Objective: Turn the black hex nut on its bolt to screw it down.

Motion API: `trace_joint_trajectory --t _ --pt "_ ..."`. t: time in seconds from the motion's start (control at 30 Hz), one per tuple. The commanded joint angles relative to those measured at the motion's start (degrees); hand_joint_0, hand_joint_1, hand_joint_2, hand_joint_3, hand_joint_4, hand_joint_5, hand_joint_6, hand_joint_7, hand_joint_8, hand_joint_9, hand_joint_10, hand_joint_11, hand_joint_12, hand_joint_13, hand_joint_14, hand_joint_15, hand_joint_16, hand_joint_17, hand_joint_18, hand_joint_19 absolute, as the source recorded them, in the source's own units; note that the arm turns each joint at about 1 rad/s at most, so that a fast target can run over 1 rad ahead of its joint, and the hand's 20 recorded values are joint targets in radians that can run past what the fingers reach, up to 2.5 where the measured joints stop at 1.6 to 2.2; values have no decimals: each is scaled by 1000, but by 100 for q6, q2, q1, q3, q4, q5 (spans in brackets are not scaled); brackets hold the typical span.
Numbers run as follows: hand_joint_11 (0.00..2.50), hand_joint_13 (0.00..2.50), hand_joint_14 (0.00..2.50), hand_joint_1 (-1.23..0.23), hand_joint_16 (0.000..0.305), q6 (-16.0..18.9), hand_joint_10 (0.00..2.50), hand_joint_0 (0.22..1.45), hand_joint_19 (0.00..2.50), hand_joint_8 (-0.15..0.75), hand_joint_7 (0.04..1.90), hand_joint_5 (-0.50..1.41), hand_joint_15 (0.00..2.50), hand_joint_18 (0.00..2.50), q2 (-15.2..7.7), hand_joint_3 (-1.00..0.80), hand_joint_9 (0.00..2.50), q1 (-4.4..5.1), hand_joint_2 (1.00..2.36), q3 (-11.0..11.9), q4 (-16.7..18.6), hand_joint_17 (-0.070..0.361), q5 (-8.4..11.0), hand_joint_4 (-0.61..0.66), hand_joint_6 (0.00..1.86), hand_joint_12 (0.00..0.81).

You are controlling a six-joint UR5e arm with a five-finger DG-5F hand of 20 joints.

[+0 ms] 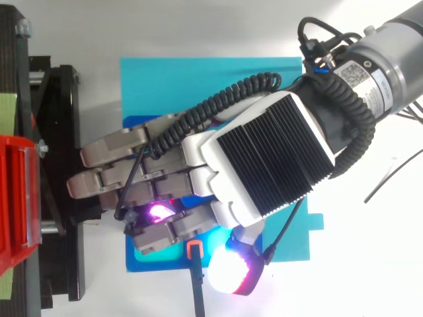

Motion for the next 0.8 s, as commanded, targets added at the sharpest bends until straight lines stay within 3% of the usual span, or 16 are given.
trace_joint_trajectory --t 0.0,0.47,0.77 --pt "192 293 1 -333 47 -62 7 415 245 324 1431 -96 23 42 0 -500 652 -3 1000 -129 82 106 -1 303 501 352" --pt "200 284 0 -351 44 -123 9 443 244 313 1430 -97 23 26 0 -500 649 -29 1000 -173 302 99 -28 282 501 338" --pt "210 287 1 -488 38 -132 8 520 247 286 1446 -100 38 21 -9 -500 644 -82 1000 -199 425 86 -89 215 501 314"
